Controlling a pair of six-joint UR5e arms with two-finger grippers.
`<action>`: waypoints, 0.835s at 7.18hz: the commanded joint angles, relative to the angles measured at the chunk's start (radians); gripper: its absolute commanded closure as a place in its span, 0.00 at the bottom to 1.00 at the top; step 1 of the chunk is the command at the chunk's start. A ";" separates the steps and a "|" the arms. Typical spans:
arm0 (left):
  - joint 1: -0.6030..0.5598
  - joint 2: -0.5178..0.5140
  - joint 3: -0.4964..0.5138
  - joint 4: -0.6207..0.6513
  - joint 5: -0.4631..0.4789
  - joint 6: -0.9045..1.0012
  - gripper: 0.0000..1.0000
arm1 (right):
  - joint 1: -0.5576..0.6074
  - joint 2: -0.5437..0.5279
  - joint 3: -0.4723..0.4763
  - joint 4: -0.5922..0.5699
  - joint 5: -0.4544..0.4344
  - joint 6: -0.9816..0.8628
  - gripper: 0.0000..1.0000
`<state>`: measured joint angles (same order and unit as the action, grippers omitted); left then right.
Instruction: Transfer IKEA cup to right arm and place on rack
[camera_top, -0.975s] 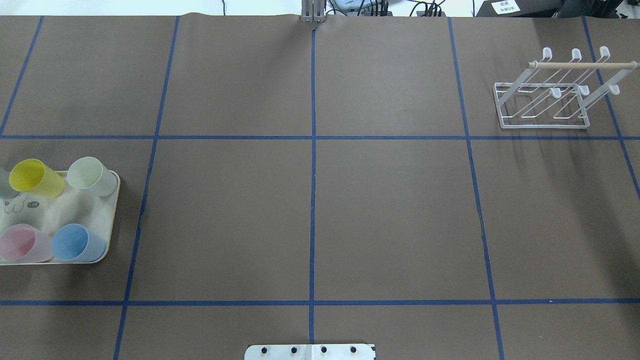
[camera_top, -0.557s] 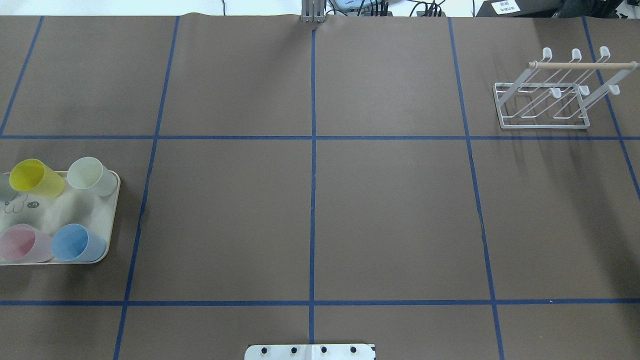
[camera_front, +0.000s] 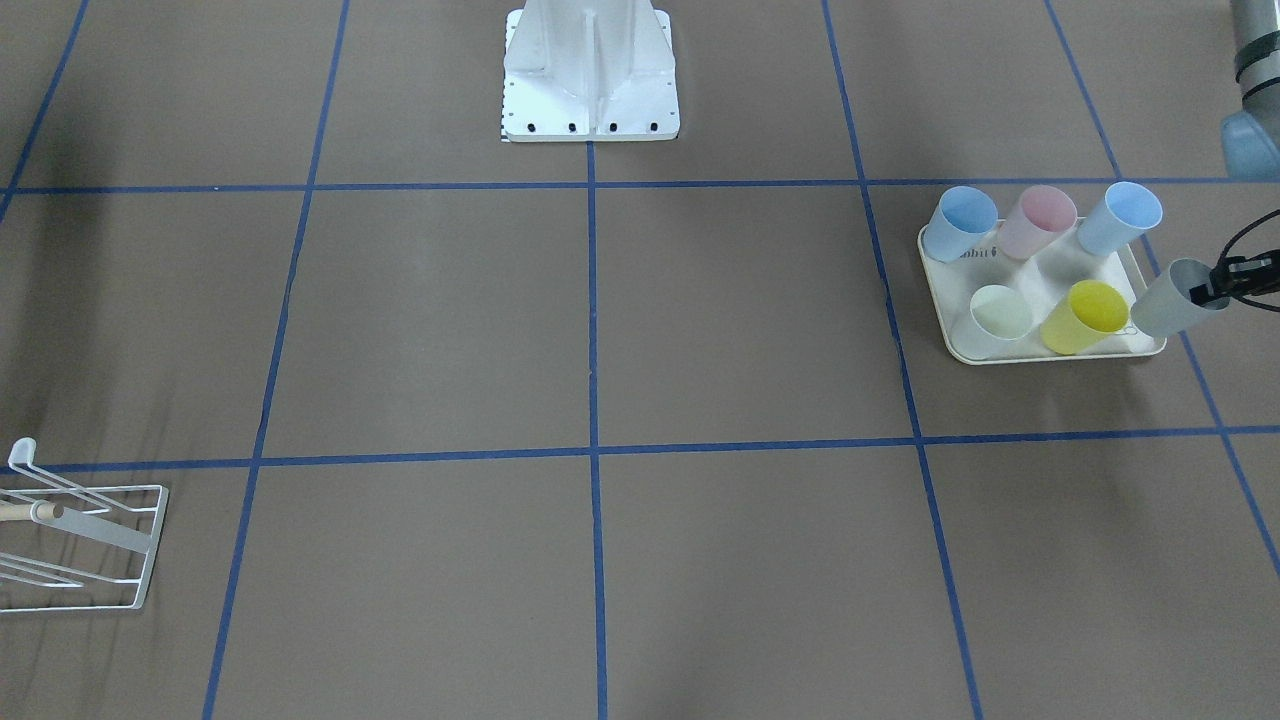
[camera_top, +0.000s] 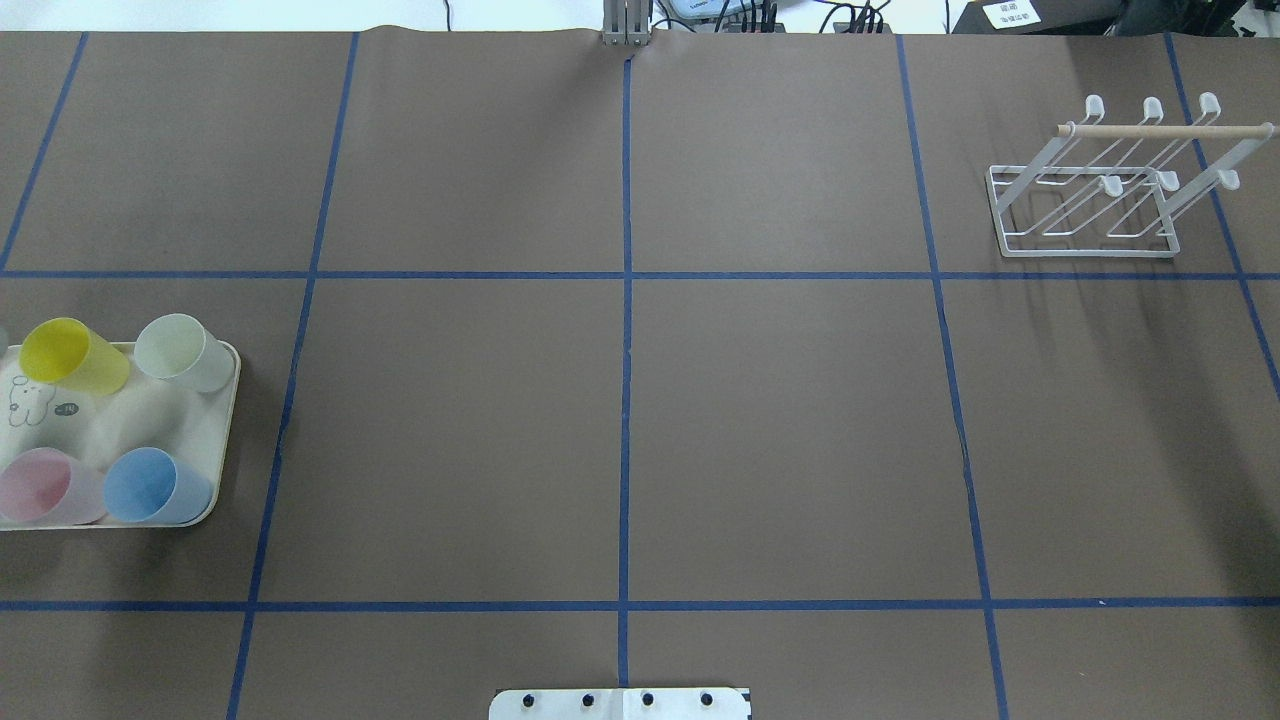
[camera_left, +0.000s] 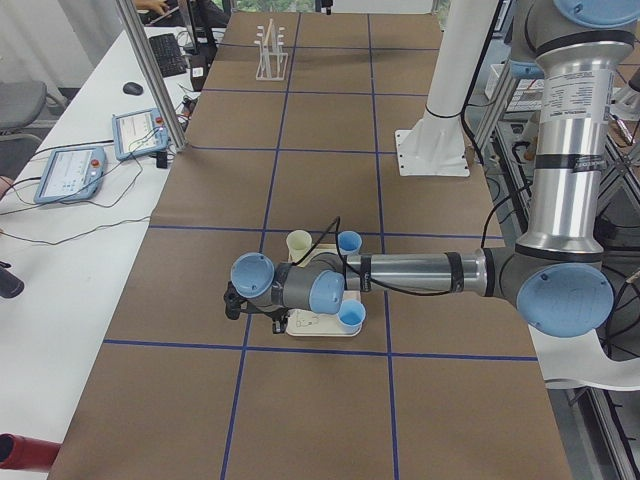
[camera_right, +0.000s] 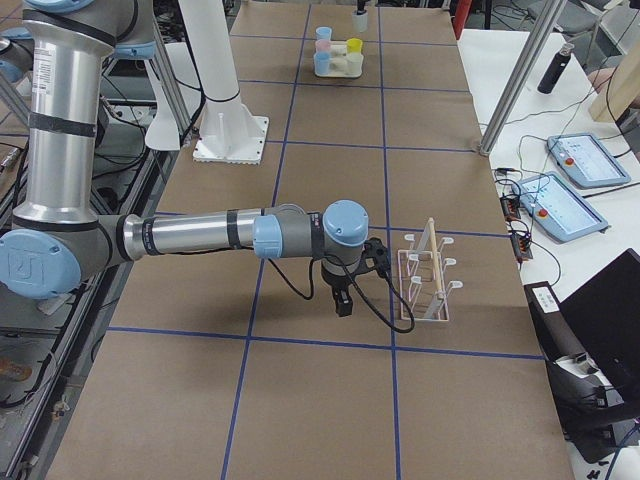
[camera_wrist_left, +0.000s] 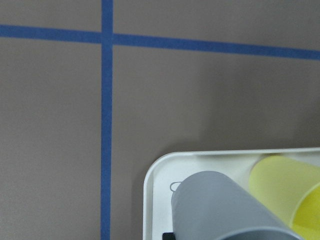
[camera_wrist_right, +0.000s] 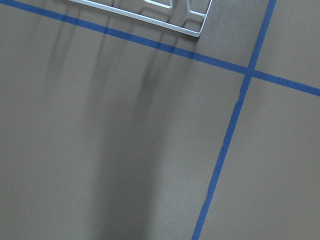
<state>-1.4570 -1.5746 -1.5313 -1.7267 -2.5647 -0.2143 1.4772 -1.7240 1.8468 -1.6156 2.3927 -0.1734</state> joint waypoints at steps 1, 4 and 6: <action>-0.037 0.036 -0.151 0.007 -0.009 -0.049 1.00 | -0.005 0.012 0.005 0.003 0.022 0.003 0.00; 0.056 0.024 -0.398 -0.010 -0.053 -0.499 1.00 | -0.075 0.027 0.003 0.362 0.085 0.377 0.01; 0.246 -0.155 -0.452 -0.089 -0.051 -0.989 1.00 | -0.226 0.062 -0.004 0.715 0.057 0.840 0.01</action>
<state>-1.3126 -1.6299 -1.9475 -1.7740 -2.6119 -0.9072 1.3400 -1.6885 1.8471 -1.1212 2.4662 0.3868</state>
